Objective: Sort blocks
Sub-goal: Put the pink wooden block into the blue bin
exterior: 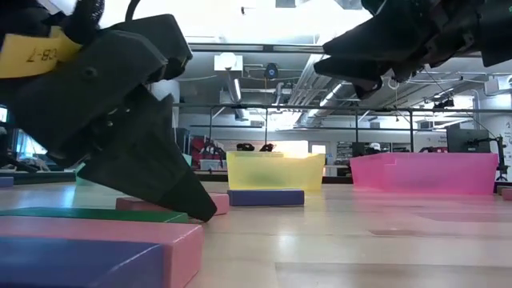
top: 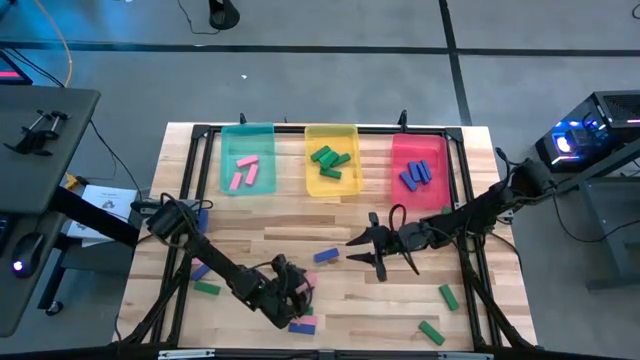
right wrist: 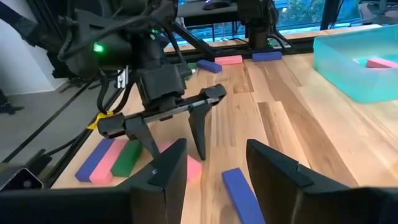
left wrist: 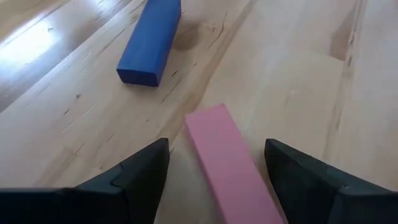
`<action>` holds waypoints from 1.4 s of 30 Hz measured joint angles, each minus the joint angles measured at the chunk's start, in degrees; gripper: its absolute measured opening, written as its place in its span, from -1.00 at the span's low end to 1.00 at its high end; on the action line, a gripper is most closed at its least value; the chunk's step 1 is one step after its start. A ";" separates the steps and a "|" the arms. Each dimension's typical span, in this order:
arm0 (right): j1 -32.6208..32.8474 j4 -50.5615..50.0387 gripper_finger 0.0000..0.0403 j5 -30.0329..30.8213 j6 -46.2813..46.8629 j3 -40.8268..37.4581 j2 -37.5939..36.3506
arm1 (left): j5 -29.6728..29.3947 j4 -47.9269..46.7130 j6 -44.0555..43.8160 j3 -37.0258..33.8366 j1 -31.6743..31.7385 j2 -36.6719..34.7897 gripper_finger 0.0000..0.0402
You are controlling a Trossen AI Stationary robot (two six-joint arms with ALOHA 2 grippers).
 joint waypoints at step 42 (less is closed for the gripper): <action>23.42 -19.45 -0.26 40.19 23.54 0.00 -5.25 | 13.49 -20.76 37.24 -14.20 64.24 -41.35 -0.66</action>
